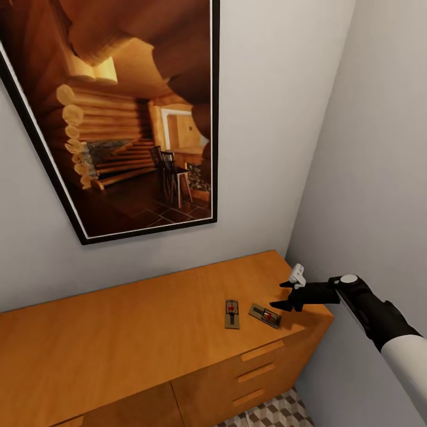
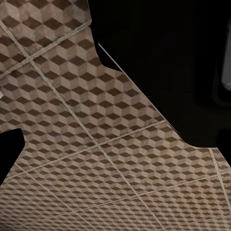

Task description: Take the four mousetraps from the cabinet in the bathroom and place them on the bathroom floor. Make sure all four end up on the same floor surface, and ensure that at least two of them are either under or directly next to the same bathroom sink.

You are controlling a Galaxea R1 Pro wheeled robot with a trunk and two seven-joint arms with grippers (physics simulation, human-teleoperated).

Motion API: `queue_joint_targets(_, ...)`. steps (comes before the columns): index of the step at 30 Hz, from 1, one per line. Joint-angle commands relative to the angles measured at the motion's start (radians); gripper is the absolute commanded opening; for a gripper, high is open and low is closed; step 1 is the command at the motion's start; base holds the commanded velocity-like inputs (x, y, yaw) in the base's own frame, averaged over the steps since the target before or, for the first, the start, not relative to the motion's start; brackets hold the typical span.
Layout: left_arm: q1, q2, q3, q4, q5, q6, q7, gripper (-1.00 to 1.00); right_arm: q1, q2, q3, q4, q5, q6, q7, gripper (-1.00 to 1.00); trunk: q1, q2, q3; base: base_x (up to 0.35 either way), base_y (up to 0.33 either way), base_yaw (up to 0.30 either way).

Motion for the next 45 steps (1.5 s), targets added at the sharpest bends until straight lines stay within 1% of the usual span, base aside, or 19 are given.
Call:
queue_joint_targets(1, -0.001, -0.001, -0.008, 0.002, 0.008, -0.006, 0.002, 1.00, -0.001, 0.000, 0.001, -0.002, 0.004, 0.009, -0.002, 1.00, 0.000, -0.002, -0.002, 0.000, 0.000, 0.000)
queue_joint_targets(5, -0.001, -0.001, -0.008, 0.002, 0.008, -0.006, 0.001, 1.00, -0.001, 0.001, 0.002, -0.002, 0.016, 0.009, -0.017, 1.00, 0.000, -0.002, -0.002, 0.000, 0.000, 0.000)
queue_joint_targets(13, -0.001, -0.002, -0.008, 0.002, 0.008, -0.006, 0.001, 1.00, -0.001, 0.004, 0.003, -0.001, 0.022, 0.009, -0.032, 1.00, 0.000, -0.002, -0.002, 0.000, 0.000, 0.000)
queue_joint_targets(22, -0.001, -0.003, -0.008, 0.002, 0.007, -0.007, 0.001, 1.00, -0.001, 0.005, 0.003, -0.001, 0.021, 0.009, -0.036, 1.00, 0.000, -0.002, -0.002, 0.000, 0.000, 0.000)
queue_joint_targets(30, -0.001, -0.009, -0.008, 0.002, 0.007, -0.008, 0.001, 1.00, -0.001, 0.007, 0.003, -0.001, 0.020, 0.009, -0.035, 1.00, 0.000, -0.002, -0.002, -0.008, 0.042, 0.000)
queue_joint_targets(45, -0.001, -0.010, -0.008, 0.002, 0.007, -0.009, 0.000, 1.00, -0.001, 0.008, 0.005, -0.001, 0.020, 0.009, -0.035, 1.00, 0.000, -0.002, -0.002, -0.004, 0.017, 0.000)
